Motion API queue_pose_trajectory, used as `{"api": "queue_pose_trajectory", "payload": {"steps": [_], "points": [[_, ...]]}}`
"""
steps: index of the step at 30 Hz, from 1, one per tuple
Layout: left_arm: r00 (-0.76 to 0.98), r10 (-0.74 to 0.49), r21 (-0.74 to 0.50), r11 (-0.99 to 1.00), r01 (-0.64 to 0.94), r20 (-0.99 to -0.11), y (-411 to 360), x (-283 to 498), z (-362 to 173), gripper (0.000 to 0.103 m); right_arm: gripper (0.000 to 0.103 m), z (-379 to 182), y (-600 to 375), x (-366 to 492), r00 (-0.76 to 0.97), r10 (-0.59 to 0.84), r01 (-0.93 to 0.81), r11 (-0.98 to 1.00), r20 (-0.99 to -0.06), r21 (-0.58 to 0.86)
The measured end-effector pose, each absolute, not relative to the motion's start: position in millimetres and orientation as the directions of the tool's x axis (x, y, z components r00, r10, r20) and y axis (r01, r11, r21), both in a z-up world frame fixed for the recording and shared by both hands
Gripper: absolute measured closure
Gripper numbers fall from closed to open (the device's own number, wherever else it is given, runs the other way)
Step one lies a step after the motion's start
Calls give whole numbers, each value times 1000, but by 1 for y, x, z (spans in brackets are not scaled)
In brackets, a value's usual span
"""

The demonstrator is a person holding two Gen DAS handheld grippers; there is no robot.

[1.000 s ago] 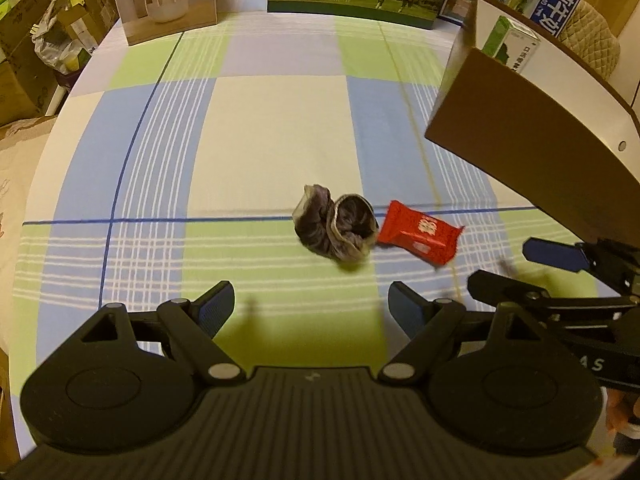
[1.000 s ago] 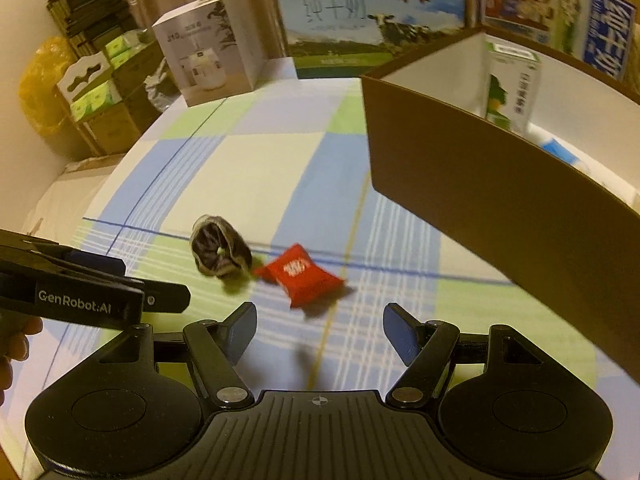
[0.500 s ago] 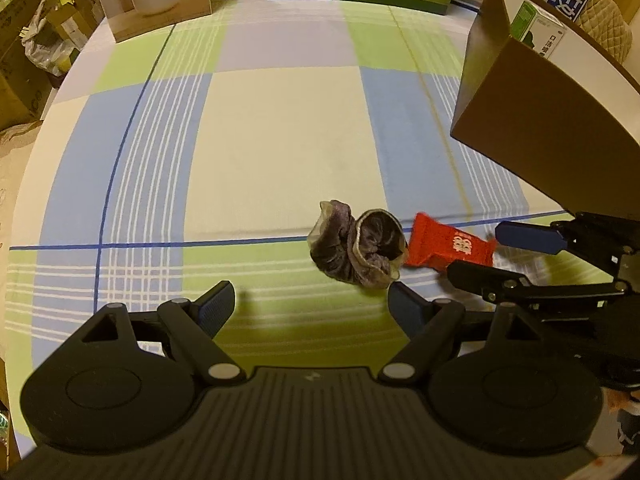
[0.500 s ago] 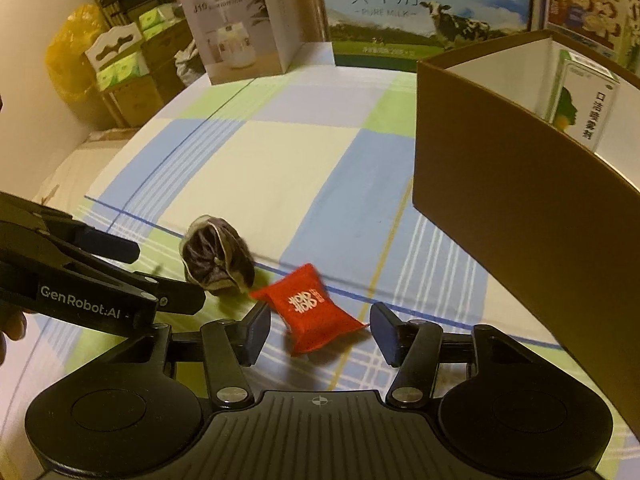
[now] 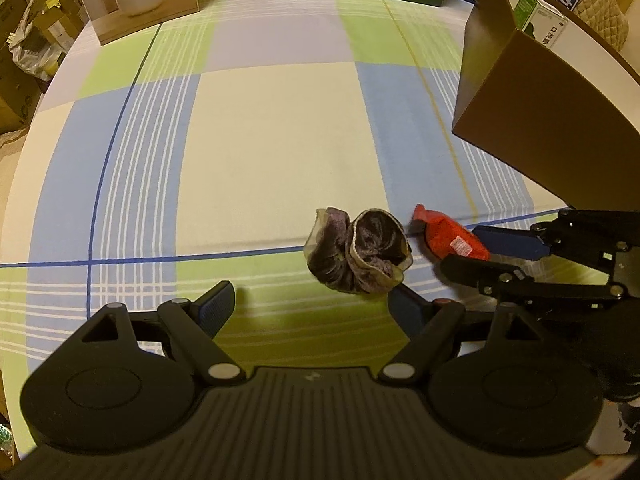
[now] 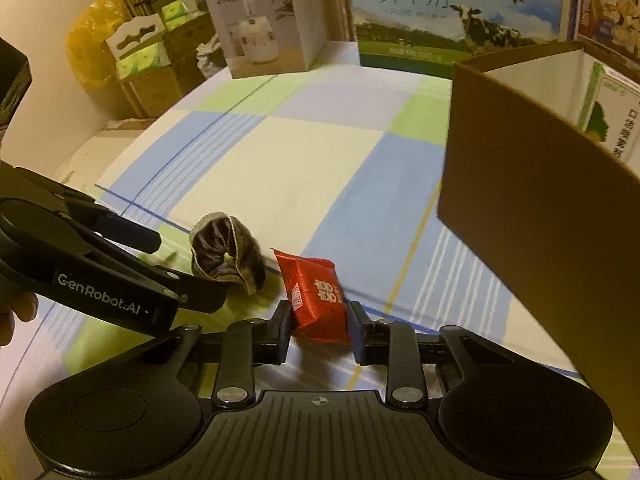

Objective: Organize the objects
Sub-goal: 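Grasp the red candy packet with right tool while left tool approaches the dark cloth, then grasp the dark crumpled cloth with left tool while right tool holds the red packet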

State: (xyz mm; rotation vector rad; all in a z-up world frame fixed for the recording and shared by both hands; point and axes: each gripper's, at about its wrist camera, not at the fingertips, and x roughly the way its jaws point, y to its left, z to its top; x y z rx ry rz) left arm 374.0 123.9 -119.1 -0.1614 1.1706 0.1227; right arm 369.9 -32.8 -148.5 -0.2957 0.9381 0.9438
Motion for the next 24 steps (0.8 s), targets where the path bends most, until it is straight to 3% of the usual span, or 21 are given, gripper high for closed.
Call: {"api": "queue_pose_trajectory", "payload": {"steps": [16,22,24], "points": [[426,-38,-95,989,-113,-904,112,387,-121,24,77,-129,-129,377,432,382,-553,828,-817,94],[441,-47,-98,991,-93,-896,108,393,-122,34,77,-124,-175,365,471,303,-456,888,-828,66],[438,-51,-98,992,-85,-898,105,395,-124,51,77,-121,-186,360,479,282,-431,901,-831,57]]}}
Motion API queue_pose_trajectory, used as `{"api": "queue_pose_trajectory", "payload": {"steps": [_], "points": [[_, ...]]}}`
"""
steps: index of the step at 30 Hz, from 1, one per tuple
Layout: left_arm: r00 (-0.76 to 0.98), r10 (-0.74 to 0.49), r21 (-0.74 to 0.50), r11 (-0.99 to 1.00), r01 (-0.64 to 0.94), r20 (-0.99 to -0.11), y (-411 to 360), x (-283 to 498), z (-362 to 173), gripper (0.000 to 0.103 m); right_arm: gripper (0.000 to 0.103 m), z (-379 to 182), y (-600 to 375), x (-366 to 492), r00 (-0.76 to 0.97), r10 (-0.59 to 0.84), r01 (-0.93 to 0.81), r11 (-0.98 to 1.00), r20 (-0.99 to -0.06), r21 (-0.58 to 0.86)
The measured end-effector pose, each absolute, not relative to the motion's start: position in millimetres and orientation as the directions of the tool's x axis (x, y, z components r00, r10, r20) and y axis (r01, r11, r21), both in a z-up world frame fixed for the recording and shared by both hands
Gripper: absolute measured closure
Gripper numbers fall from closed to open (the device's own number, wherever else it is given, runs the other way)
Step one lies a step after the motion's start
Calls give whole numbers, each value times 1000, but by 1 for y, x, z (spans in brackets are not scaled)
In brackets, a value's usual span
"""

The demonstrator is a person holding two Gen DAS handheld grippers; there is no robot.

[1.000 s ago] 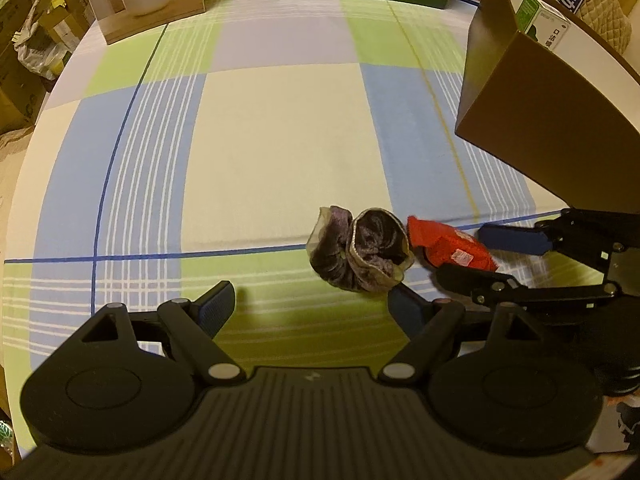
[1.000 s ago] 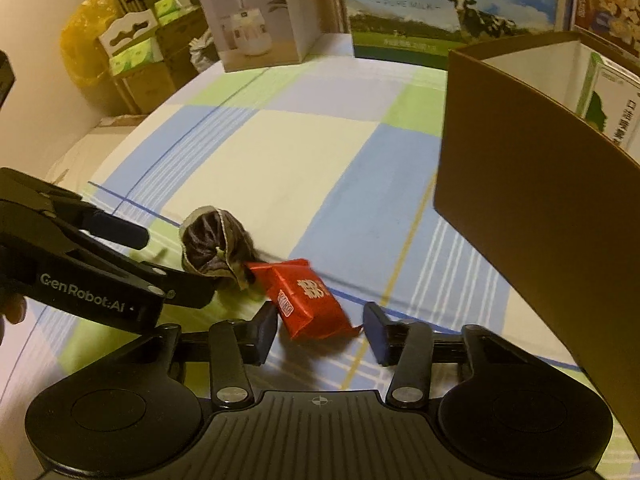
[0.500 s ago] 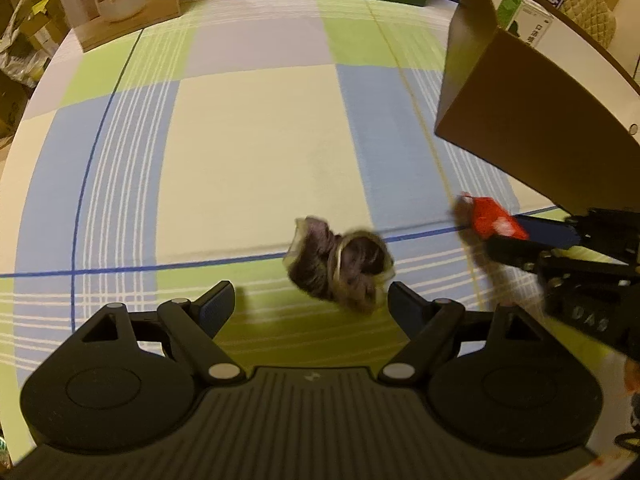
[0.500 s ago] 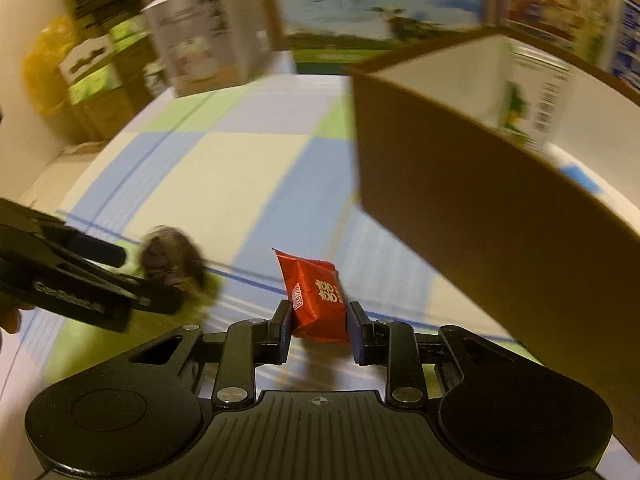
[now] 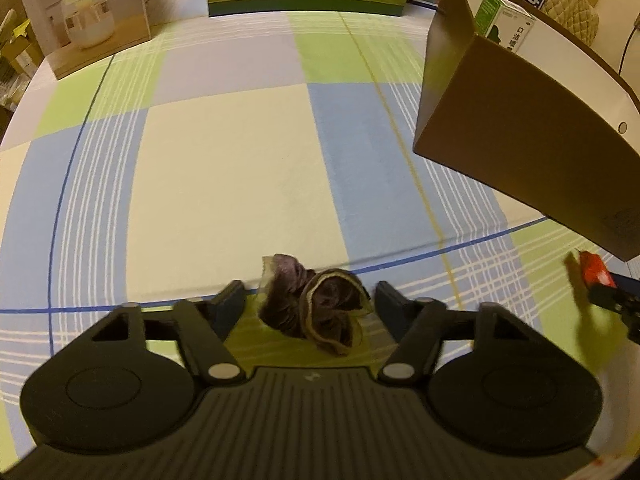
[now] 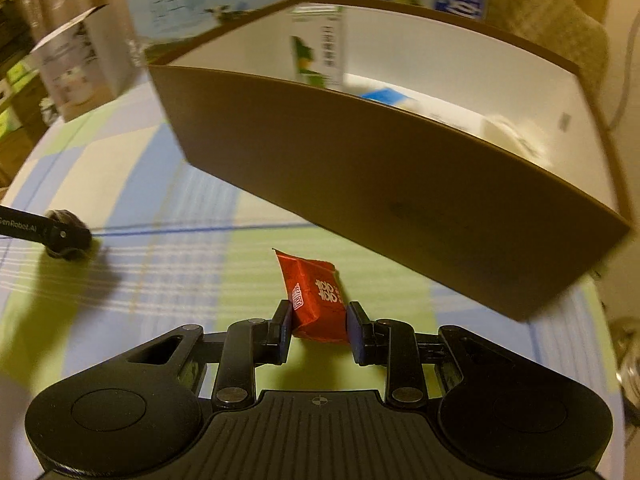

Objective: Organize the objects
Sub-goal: 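Grasp the dark crumpled cloth with left tool while right tool holds the red packet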

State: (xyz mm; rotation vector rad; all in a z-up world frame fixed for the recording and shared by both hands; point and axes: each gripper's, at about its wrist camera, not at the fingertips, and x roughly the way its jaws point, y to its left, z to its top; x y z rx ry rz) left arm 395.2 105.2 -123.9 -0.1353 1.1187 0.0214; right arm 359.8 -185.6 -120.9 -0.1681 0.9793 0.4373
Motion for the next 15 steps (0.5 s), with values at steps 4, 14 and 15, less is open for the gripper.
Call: {"api": "queue_pose_trajectory", "payload": {"steps": [4,14,15], "points": [[429,-62,-97,994,-59,-901,96,394,-127,67,77,-116,-204,352,493,251,-394,918,-833,43],[419,-177,-192,981,7,-891,65,366,-112,85,77,-110,-233,323,507,205,-342,940,-837,23],[410,-204,-215,977,20,-889,58,362,-110,85,77,-109,-235,319,505,204,-339,940,-839,25]]}}
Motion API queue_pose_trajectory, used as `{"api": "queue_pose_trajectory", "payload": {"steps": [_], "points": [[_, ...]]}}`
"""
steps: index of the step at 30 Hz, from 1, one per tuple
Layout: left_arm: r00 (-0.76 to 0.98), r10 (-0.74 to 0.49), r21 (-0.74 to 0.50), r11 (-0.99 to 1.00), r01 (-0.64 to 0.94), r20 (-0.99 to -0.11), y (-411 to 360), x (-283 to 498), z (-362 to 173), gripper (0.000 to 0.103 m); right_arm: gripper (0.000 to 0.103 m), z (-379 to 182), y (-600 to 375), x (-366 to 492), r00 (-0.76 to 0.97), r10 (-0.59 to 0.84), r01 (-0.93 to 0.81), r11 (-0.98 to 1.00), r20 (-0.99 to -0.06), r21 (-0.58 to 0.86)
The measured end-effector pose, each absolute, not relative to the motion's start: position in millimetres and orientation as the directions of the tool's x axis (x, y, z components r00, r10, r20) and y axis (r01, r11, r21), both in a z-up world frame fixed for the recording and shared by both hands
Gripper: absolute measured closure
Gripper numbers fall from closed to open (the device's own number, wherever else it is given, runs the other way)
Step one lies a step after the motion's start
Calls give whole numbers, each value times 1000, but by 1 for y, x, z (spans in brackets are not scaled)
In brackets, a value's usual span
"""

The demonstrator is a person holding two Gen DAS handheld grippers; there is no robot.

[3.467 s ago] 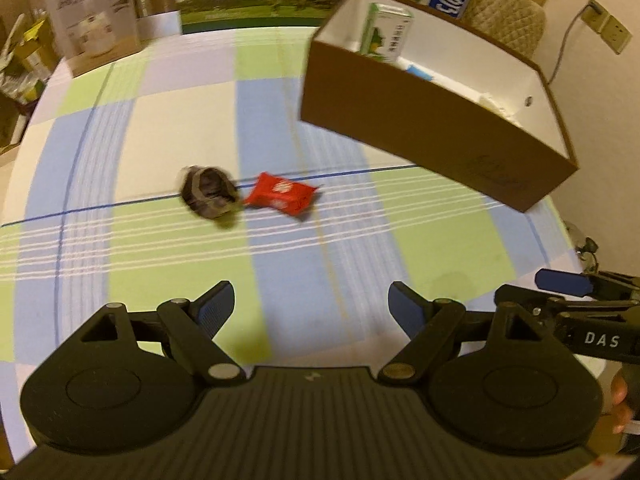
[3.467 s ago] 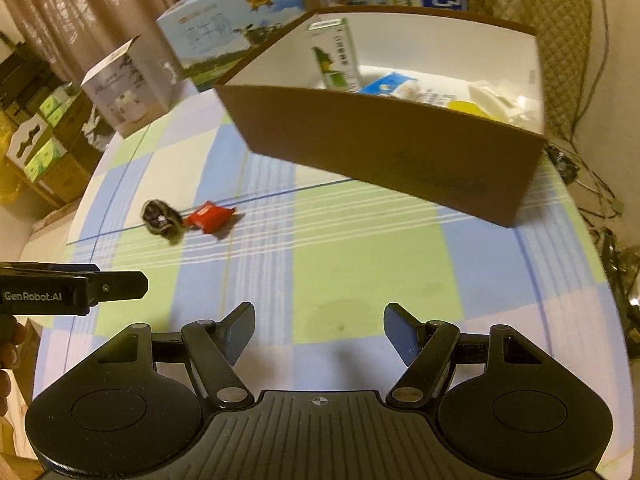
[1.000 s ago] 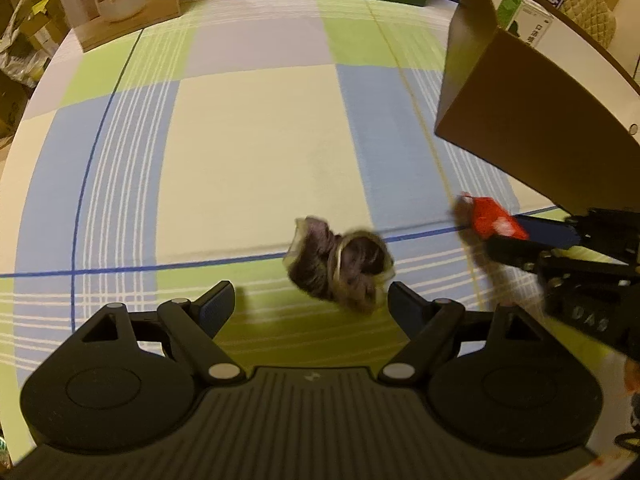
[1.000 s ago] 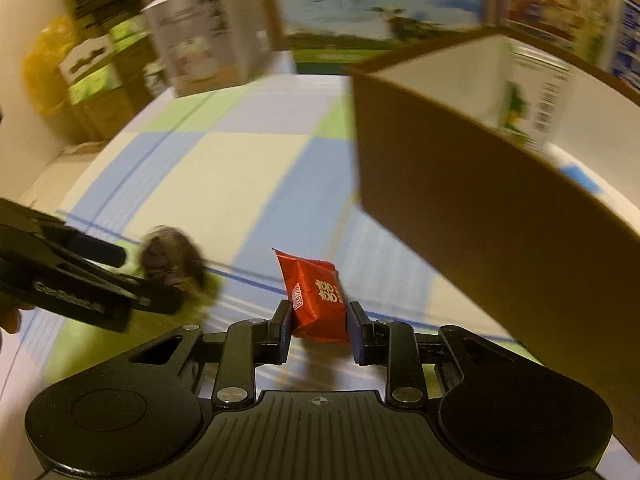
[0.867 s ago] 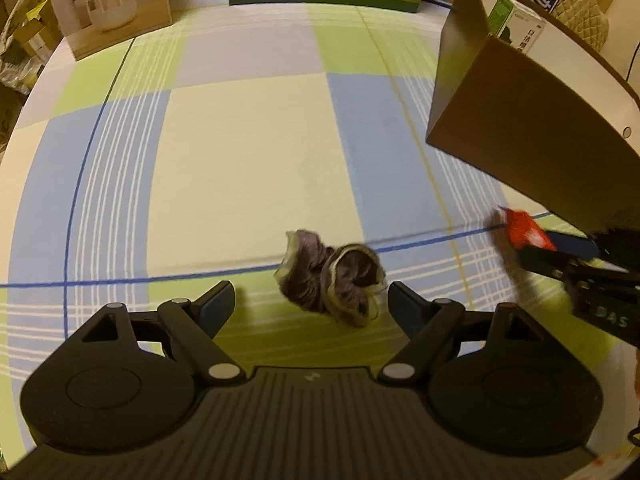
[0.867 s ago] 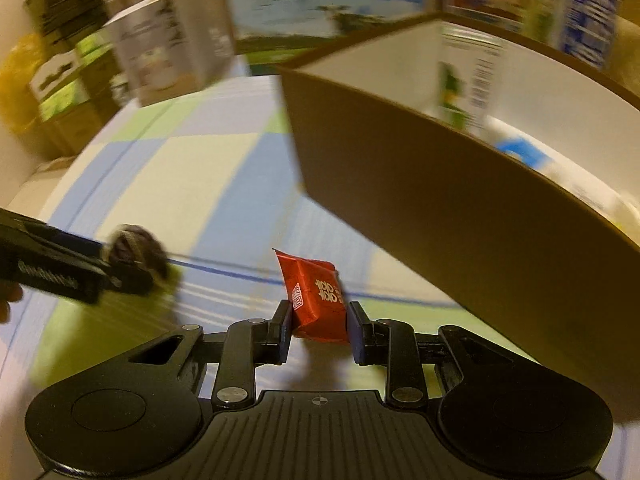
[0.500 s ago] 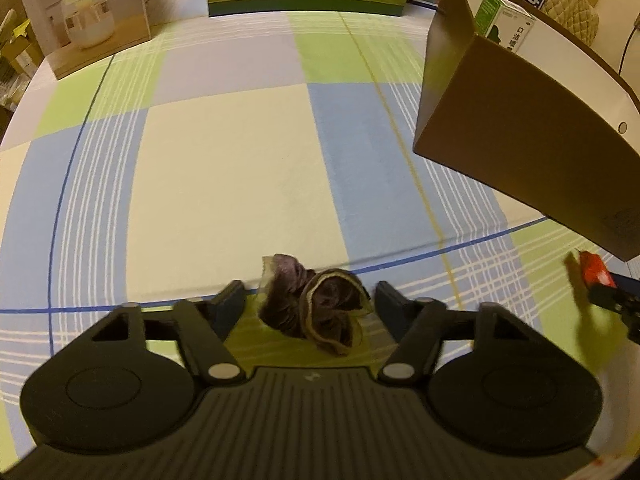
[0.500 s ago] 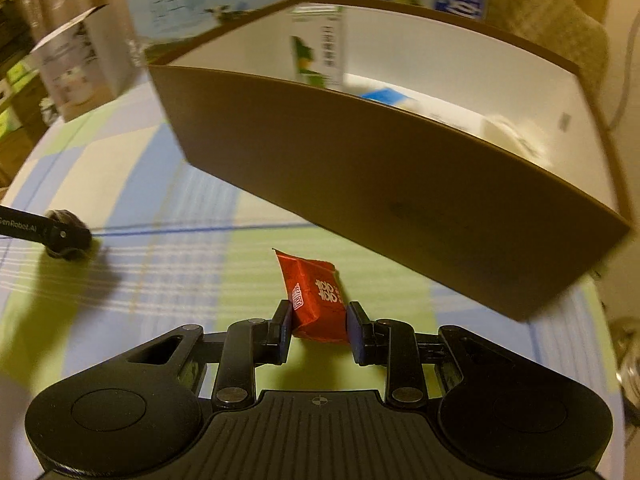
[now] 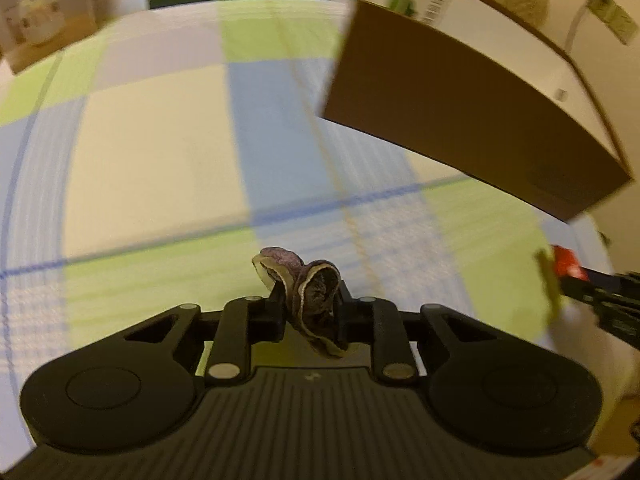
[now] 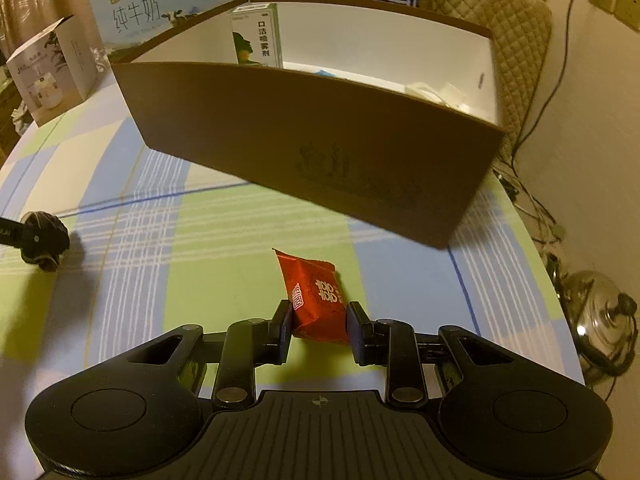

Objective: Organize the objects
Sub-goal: 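Grasp the dark crumpled cloth with left tool while right tool holds the red packet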

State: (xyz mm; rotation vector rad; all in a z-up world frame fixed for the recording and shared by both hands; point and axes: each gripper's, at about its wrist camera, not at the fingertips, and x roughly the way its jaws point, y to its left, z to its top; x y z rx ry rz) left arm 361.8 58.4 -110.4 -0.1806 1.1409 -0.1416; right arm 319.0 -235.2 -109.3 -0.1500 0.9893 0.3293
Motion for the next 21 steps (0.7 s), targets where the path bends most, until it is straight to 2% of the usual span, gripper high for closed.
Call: {"api": "queue_pose_trajectory", "payload": {"steps": [5,14,18,21], "points": [[337,-317,-319,946,52,-887,30,346,-109,85,77,-107,-240,295,477,214,-338,940,-852,46],[252,-347,-334,938,91,-903,-13,326,-115,84,75,-113,-241,263,381,280,-386,914,-881,124],[247,-326,-316,945,82,-912,-17,326,-120,83,56,-113,-249,266,359,327,-354,914,-874,196],[250,-312,-302,950,81,-916,-22,324,-121,82,55,-114,-250,269,362,339,-350,913,-868,211]]}}
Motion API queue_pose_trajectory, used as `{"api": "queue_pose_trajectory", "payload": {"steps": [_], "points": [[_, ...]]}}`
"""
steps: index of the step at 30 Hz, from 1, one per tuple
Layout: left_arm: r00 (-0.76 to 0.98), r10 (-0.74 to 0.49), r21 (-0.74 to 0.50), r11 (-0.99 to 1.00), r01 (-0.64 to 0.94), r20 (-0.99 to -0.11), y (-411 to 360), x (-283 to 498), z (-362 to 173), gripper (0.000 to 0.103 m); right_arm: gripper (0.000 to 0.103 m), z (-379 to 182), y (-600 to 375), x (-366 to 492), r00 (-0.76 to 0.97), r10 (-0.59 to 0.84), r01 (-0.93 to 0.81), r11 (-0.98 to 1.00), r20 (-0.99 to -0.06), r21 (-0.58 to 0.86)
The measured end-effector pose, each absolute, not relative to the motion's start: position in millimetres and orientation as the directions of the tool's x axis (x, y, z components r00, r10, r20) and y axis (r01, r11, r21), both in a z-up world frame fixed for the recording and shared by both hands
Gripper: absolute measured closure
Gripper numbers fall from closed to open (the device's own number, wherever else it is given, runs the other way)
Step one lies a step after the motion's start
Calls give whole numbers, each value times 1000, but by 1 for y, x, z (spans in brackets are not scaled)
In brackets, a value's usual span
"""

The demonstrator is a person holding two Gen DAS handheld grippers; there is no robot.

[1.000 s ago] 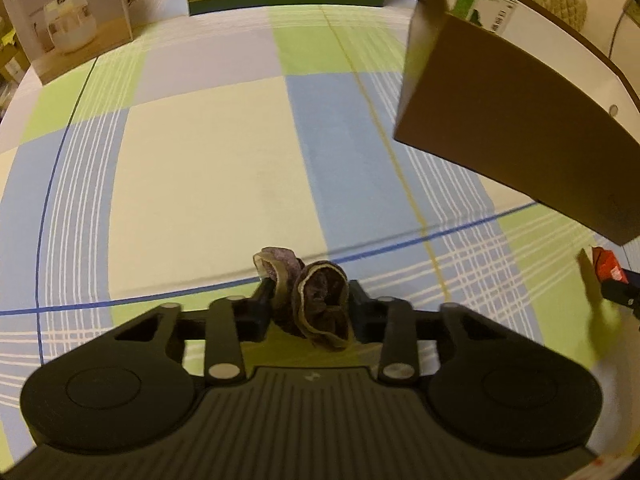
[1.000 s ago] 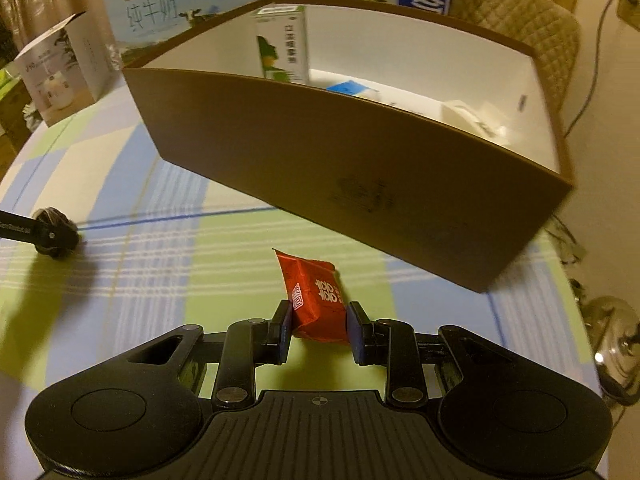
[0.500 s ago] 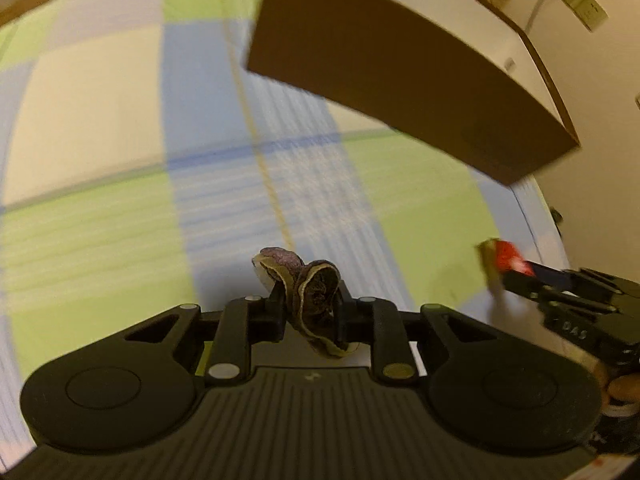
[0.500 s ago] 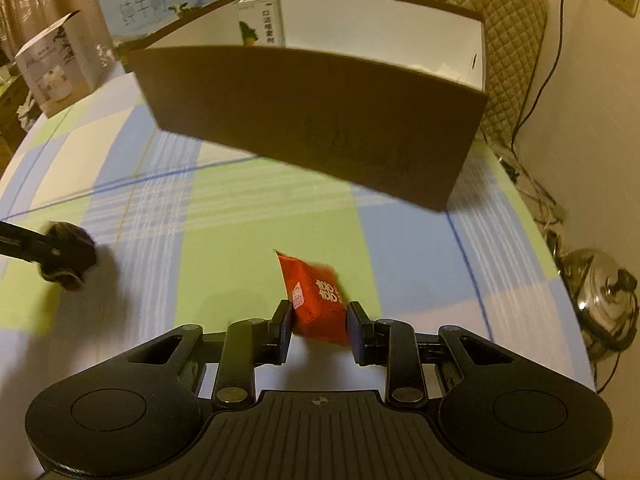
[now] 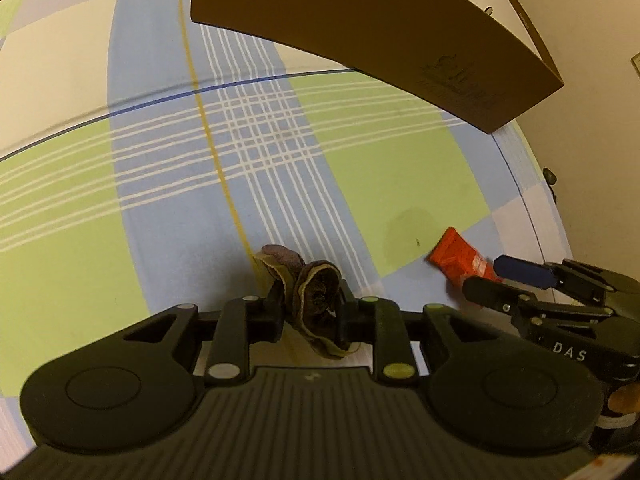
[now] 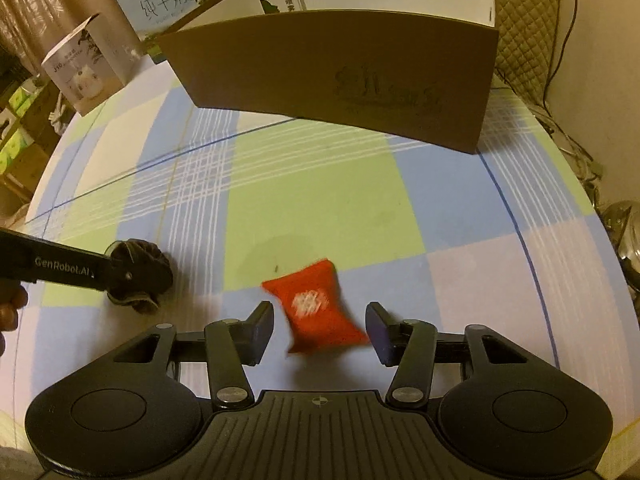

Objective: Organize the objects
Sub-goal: 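Grasp the dark crumpled cloth with left tool while right tool holds the red packet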

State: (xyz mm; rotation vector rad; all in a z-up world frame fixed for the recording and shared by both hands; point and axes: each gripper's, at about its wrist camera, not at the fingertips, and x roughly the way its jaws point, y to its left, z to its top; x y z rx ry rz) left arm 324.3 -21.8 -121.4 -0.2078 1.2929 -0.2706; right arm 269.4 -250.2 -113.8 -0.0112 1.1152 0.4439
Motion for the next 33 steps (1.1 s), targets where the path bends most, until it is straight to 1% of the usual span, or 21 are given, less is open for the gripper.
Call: {"api": "queue_pose_trajectory", "payload": {"steps": [6,9,12,13,16,25,33], "points": [[248,-296,-286,955,77,-922,-26,322,-121,82,55,-121,-237,271,367,320,-417,896,-873,152],[250,-288,-279,958,72,-924,-28,322,-122,82,56,-125,-236,272,364,324,-427,891,-873,152],[251,-283,-273,959,72,-926,-29,322,-123,82,71,-127,-235,271,368,323,-441,886,-872,141],[250,-280,-271,960,70,-927,-29,321,-123,82,74,-127,-235,270,375,320,-444,886,-870,135],[252,-274,-266,962,69,-928,-31,321,-124,82,77,-127,-234,270,380,318,-443,887,-868,131],[262,-256,-244,967,77,-930,-35,321,-122,82,79,-124,-237,266,372,332,-450,881,-867,144],[284,-251,-232,967,100,-925,-40,320,-113,82,79,-110,-244,265,391,354,-434,885,-850,169]]}}
